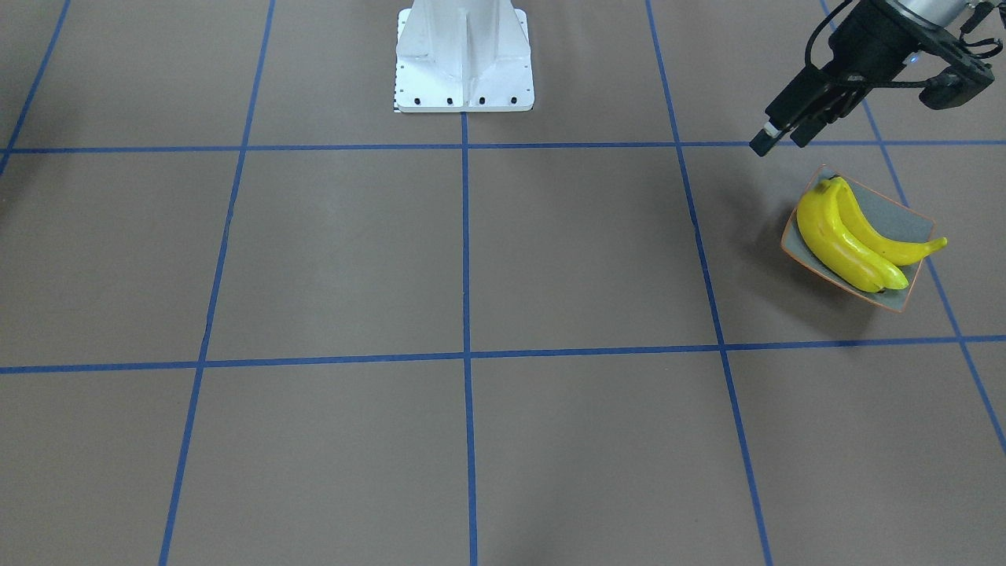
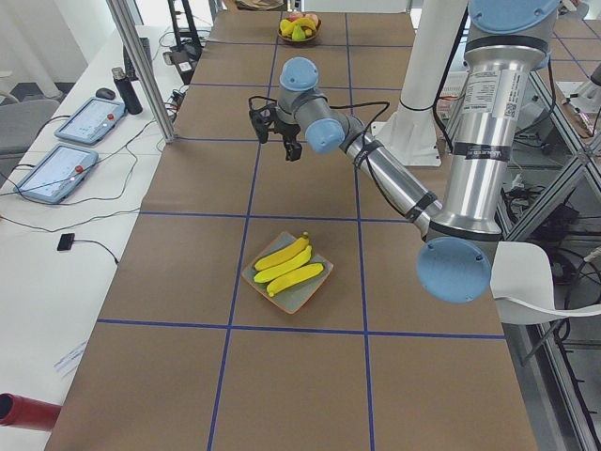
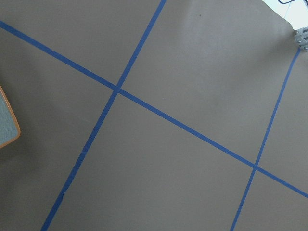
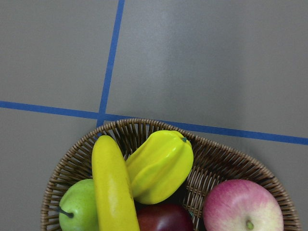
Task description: Transfer all bananas from basket to plate
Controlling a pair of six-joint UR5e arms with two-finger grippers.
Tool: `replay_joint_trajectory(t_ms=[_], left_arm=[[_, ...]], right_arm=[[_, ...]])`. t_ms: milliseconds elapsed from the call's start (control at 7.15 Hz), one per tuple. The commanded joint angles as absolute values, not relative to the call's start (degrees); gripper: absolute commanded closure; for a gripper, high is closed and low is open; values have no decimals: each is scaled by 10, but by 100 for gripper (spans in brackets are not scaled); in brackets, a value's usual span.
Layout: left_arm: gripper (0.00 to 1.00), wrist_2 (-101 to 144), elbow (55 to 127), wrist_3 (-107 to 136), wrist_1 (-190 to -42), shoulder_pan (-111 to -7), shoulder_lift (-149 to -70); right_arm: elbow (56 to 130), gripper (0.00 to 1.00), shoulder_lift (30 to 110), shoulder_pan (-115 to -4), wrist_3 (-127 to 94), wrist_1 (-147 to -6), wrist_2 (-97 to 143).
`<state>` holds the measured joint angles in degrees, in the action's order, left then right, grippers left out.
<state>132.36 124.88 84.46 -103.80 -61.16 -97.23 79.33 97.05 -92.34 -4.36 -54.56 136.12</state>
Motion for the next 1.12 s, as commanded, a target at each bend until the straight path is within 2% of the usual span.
replay_joint_trajectory(t_ms=[0,280,420,699,839,979], left_arm=[[0,1323,1250,845,-1038,-612,-973],[0,1323,1251,845,-1038,-612,-973],[0,1321,1251,846,-1038,-612,-973],[0,1321,1253,845,-1038,-612,-973],[0,1321,1253,845,-1038,-612,-973],[0,1321,1253,846,-1038,-612,-973]], right_arm=[[792,1,1008,-897,-64,-471,1362],[788,3,1011,-885,-61,-466,1363],[783,11,1010,-881,-61,-465,1363],[782,18,1010,-870,-61,-461,1363],[781,23,1010,-865,-61,-461,1361],[780,36,1010,-863,-59,-461,1361]])
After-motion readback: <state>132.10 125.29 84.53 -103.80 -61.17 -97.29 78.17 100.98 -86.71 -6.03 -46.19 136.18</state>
